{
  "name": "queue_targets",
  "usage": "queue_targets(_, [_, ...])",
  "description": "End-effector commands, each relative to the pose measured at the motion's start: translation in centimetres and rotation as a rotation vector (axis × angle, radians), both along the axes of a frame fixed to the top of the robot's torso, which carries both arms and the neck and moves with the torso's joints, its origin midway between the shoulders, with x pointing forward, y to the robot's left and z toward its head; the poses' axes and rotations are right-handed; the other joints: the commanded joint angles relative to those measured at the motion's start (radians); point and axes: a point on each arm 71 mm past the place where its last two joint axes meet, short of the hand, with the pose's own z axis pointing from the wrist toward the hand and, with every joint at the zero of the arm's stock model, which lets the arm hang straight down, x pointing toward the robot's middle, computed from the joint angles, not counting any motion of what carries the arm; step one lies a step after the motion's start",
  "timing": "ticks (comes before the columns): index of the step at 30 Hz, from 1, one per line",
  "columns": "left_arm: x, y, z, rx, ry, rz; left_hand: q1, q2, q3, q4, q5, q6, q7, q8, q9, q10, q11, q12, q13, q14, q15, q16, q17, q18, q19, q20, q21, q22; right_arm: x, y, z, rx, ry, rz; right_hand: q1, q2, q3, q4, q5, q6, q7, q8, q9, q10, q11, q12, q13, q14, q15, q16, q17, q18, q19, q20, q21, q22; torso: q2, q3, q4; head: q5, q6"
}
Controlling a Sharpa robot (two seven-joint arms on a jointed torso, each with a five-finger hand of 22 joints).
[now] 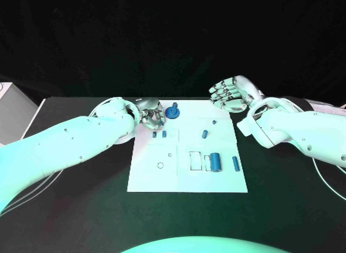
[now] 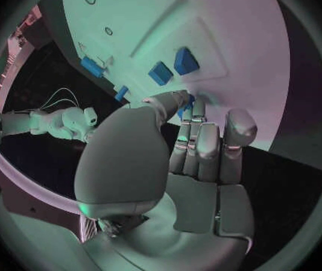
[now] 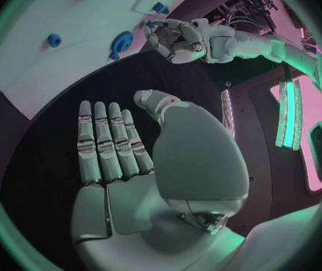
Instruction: Assemble the parts on the task board
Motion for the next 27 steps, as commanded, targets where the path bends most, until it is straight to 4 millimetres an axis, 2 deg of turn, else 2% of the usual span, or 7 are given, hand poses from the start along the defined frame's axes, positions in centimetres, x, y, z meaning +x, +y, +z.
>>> queue_targets(1, [-0.23, -0.16, -0.37, 0.024, 0.025, -0.015, -0.011, -0.009, -0.013, 0.002, -0.009, -0.012, 0.001, -0.009, -0.002, -0.013, 0.0, -0.003, 0.005, -0.009, 0.001, -0.004, -0.003, -0.003, -0.011, 0.002, -0.009, -0.003, -0.04, 0.11, 0.06, -0.004, -0.01, 0.015, -0.008, 0.001, 0.001, 0.006, 0.004, 0.003, 0.012, -0.006, -0.001, -0.002, 0.002, -0.005, -0.002, 0.001, 0.002, 0.0, -0.001, 0.014, -0.001, 0.001, 0.001, -0.001, -0.001, -0.0001, 0.0004, 0.001, 0.0])
queue_targets(16, [-0.32, -0.29, -0.24, 0.013, 0.014, -0.014, -0.009, -0.011, -0.028, 0.005, -0.009, -0.045, -0.002, -0.034, -0.008, -0.045, 0.005, 0.016, 0.024, -0.022, 0.005, -0.011, -0.03, -0.001, -0.016, 0.007, -0.021, -0.014, -0.03, 0.14, 0.04, -0.004, -0.009, 0.016, -0.011, -0.001, -0.002, 0.007, 0.002, 0.001, 0.012, -0.008, -0.002, -0.005, 0.003, -0.007, -0.002, -0.001, 0.003, -0.001, -0.003, 0.014, -0.003, 0.002, 0.0, -0.001, 0.0, -0.0007, 0.0005, 0.0, 0.002])
queue_targets(22, [-0.28, -0.17, -0.27, 0.015, 0.015, -0.007, -0.003, -0.011, -0.034, 0.009, -0.007, -0.09, -0.012, -0.064, -0.019, -0.079, 0.009, 0.046, 0.047, -0.027, 0.009, -0.016, -0.042, 0.002, -0.02, 0.01, -0.034, -0.027, -0.03, 0.16, -0.01, -0.006, -0.004, 0.02, -0.012, -0.002, -0.004, 0.007, -0.001, -0.001, 0.013, -0.01, -0.003, -0.007, 0.004, -0.008, -0.002, -0.003, 0.004, -0.002, -0.004, 0.014, -0.005, 0.002, 0.0, -0.002, 0.001, -0.0007, -0.0004, 0.0, 0.002])
queue_targets(27, [-0.15, 0.18, -0.37, 0.021, 0.021, 0.005, 0.006, -0.011, -0.034, 0.011, -0.006, -0.13, -0.023, -0.091, -0.033, -0.131, 0.021, 0.065, 0.062, -0.05, 0.017, -0.032, -0.084, 0.006, -0.033, 0.016, -0.054, -0.045, -0.07, 0.22, -0.13, -0.021, 0.009, 0.033, -0.009, 0.0, -0.037, 0.005, -0.01, -0.006, 0.013, -0.018, -0.004, -0.057, 0.012, -0.034, -0.002, -0.022, 0.012, -0.008, -0.016, 0.013, -0.026, 0.009, -0.001, -0.002, 0.001, -0.0008, -0.0013, -0.001, 0.001])
